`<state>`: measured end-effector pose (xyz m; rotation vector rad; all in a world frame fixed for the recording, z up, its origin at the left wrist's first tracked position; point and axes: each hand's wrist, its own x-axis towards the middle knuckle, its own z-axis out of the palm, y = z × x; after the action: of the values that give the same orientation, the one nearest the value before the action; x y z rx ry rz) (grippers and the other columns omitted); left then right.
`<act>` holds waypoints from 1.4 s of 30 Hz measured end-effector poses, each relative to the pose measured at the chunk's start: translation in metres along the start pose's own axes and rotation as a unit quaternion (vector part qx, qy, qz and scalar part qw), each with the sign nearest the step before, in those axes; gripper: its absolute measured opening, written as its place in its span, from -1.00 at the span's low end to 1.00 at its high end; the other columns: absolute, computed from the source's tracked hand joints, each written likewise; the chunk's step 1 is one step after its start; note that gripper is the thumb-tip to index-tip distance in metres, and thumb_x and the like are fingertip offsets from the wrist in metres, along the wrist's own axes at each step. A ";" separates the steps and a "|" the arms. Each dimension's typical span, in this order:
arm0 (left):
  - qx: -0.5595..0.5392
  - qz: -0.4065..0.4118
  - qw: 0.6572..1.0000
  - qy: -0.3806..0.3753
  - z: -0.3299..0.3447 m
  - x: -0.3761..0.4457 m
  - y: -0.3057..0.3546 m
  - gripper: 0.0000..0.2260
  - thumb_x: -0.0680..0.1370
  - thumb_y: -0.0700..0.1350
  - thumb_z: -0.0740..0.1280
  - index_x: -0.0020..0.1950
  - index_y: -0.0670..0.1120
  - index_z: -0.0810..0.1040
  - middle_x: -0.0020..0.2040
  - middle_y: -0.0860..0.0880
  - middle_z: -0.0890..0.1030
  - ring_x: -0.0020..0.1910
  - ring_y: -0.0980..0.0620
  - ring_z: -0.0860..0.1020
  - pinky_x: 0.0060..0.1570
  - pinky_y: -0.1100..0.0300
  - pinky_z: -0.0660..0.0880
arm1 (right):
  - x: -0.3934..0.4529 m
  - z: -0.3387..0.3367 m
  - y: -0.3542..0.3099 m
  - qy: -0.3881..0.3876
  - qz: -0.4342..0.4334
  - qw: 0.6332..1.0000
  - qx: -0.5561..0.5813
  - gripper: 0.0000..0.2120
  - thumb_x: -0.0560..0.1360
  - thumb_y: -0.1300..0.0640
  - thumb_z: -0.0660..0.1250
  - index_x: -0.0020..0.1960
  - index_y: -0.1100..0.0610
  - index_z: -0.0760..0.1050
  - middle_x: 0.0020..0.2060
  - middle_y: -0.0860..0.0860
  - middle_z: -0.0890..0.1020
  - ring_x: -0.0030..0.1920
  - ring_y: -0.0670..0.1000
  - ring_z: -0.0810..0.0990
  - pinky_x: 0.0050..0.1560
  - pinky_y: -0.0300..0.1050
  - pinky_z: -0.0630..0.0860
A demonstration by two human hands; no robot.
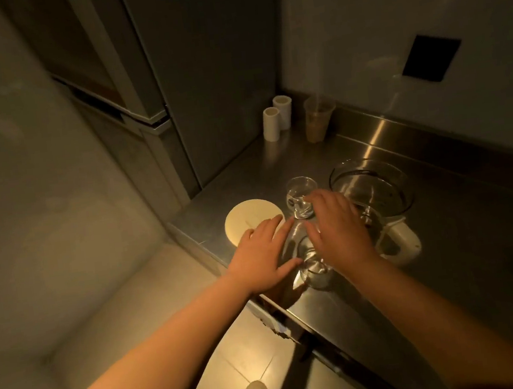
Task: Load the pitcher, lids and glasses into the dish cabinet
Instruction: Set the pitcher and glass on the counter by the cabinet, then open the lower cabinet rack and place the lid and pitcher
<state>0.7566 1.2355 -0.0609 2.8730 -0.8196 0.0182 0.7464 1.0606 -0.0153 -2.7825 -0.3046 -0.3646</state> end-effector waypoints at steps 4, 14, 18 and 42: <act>0.008 -0.077 0.997 -0.001 -0.002 -0.019 -0.052 -0.36 0.55 0.26 0.09 0.53 0.01 0.02 0.51 -0.06 0.17 0.45 -0.05 0.18 0.39 0.00 0.18 | 0.019 0.025 -0.047 -0.088 -0.048 0.995 0.010 -0.59 0.58 0.04 0.19 0.40 0.05 0.25 0.38 0.01 0.32 0.38 0.00 0.25 0.37 -0.10 0.26; 0.028 -0.082 0.985 -0.150 0.023 -0.026 -0.213 -0.43 0.61 0.13 0.05 0.55 -0.03 -0.04 0.56 -0.05 0.01 0.52 -0.06 -0.03 0.45 -0.01 0.02 | 0.088 0.150 -0.154 -0.248 -0.065 0.967 0.008 -0.57 0.55 0.19 0.23 0.39 0.14 0.24 0.33 0.08 0.34 0.29 0.06 0.33 0.17 -0.07 0.39; 0.039 0.000 0.983 -0.178 0.029 -0.013 -0.266 -0.48 0.62 0.07 0.06 0.54 -0.03 0.01 0.55 -0.07 0.04 0.51 -0.08 0.00 0.44 0.00 0.04 | 0.115 0.191 -0.173 -0.243 -0.013 0.970 0.012 -0.55 0.54 0.22 0.21 0.41 0.14 0.23 0.34 0.08 0.33 0.33 0.06 0.30 0.27 -0.13 0.28; -0.001 0.334 0.942 -0.015 -0.027 0.047 -0.387 -0.75 0.48 -0.13 0.30 0.14 -0.13 0.53 0.17 -0.11 0.51 0.13 -0.10 0.48 0.05 0.00 0.49 | 0.183 0.212 -0.251 -0.058 0.084 0.995 -0.018 -0.64 0.51 -0.02 0.24 0.27 0.07 0.39 0.18 0.00 0.45 0.15 -0.01 0.43 0.08 -0.14 0.47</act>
<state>1.0010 1.5391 -0.0874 2.4473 -1.7468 0.0505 0.9025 1.3955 -0.0876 -2.8452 -0.0884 -0.1701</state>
